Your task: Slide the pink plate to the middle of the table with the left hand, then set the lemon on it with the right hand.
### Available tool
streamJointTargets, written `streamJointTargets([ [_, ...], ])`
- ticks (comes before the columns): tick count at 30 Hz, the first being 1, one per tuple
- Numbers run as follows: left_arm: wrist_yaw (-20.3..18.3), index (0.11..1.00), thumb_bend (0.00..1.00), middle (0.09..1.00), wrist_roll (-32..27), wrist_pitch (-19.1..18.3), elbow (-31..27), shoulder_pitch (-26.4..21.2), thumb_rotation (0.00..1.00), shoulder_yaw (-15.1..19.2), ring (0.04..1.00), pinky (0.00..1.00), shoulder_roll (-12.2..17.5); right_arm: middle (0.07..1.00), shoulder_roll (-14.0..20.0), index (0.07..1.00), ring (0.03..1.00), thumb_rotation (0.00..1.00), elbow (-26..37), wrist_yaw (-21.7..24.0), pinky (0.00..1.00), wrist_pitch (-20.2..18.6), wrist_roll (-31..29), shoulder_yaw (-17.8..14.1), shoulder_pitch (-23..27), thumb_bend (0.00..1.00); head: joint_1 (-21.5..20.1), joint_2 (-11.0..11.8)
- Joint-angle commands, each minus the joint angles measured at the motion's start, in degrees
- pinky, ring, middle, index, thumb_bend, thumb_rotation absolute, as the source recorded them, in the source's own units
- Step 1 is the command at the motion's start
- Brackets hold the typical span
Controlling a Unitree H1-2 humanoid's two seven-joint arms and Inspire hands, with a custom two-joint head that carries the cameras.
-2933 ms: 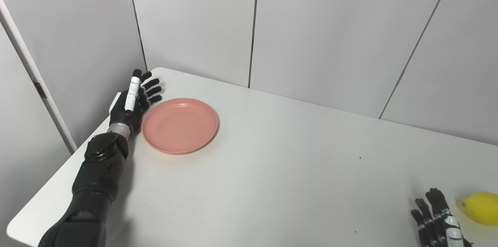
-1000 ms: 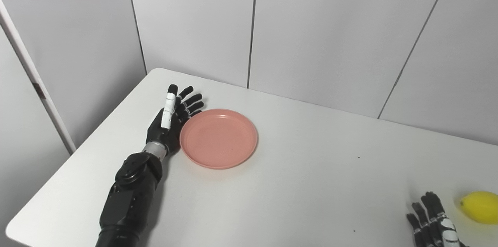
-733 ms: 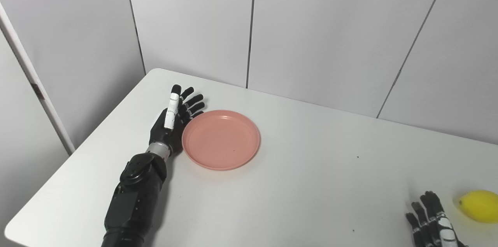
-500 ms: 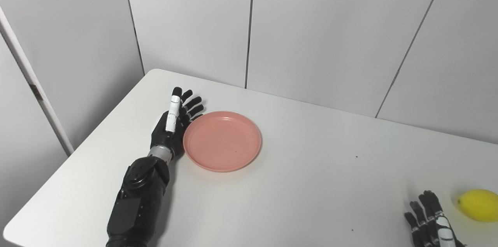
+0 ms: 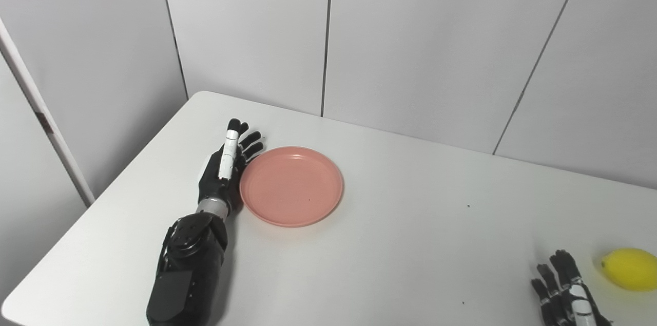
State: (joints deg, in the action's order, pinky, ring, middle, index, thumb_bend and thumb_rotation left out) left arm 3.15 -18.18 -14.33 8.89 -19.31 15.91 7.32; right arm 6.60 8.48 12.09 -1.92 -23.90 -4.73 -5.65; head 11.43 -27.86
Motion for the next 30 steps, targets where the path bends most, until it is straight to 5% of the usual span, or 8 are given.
streamJointTargets([
  [1, -0.34, 0.889, 0.89, 0.855, 0.61, -0.05, -0.98, -0.5, 0.84, -0.68, 0.871, 0.86, -0.06, 1.0, -0.26, 0.937, 0.983, 0.7, -0.7, 0.26, 1.0, -1.18, -0.1, 0.41, -0.51, 0.51, -0.1, -0.06],
  [18, -1.54, 0.908, 0.85, 0.867, -0.2, 0.74, 1.47, -0.96, 0.83, -1.91, 0.893, 0.92, -0.73, 0.998, -0.07, 0.93, 0.973, 0.68, -0.71, 0.92, 1.0, -0.48, -0.03, 0.6, -0.68, 0.51, -0.54, -0.43],
  [30, -0.62, 0.897, 0.88, 0.837, 0.07, 0.52, 1.65, -0.74, 0.84, -2.15, 0.842, 0.82, -1.58, 0.999, -0.25, 0.933, 0.969, 0.67, -0.92, 1.08, 1.0, -0.43, 0.36, 0.99, -0.61, 0.53, -1.78, -0.67],
])
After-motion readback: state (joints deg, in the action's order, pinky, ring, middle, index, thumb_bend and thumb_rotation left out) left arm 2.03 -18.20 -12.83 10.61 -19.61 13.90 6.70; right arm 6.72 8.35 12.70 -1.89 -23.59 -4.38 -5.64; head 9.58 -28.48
